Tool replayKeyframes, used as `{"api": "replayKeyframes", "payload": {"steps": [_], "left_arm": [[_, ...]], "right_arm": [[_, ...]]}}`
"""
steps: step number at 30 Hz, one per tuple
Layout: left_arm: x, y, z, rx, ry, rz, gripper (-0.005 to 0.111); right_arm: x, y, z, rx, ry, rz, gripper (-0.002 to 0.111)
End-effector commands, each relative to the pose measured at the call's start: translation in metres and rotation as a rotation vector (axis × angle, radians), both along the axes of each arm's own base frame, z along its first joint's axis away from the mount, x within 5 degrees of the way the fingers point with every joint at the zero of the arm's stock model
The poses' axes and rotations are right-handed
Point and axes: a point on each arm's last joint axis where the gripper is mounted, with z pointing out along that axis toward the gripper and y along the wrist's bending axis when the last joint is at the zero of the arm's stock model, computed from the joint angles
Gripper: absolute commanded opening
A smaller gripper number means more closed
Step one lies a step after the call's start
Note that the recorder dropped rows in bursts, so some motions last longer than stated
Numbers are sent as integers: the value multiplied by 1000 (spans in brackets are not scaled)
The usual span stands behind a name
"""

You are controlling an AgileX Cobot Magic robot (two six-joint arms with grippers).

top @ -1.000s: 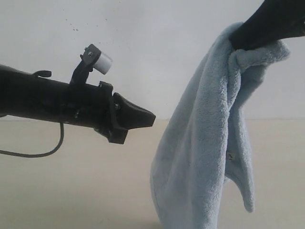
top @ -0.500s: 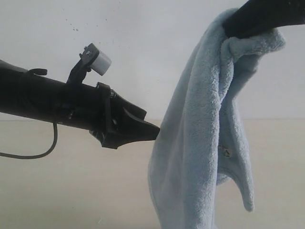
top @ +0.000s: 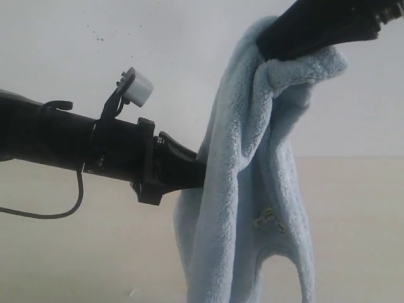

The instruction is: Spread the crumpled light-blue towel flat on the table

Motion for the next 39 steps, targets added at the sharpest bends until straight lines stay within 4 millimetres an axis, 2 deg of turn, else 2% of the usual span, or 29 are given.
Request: {"api": "replayKeyframes", "payload": {"steps": [1, 10, 16, 24, 31, 34, 39], "left_arm": [[0, 2, 8, 3, -18, 33, 4], [-8, 22, 33, 182, -158, 161, 4], [-20, 45, 62, 302, -257, 330, 4], [-54, 58, 103, 243, -324, 349, 4], [-88, 72, 140, 170, -452, 385, 4], [-100, 80, 152, 156, -501, 427, 4], [-115, 95, 162, 187, -526, 509, 4]], "right_arm": [[-2, -1, 5, 9, -24, -11, 3], [4, -9, -1, -88, -21, -97, 3], [8, -14, -5, -142, -10, -165, 3], [8, -14, -5, -139, -5, -169, 3], [8, -14, -5, -135, 2, -176, 3], [8, -14, -5, -135, 2, -176, 3], [8, -15, -5, -134, 11, -186, 3]]}}
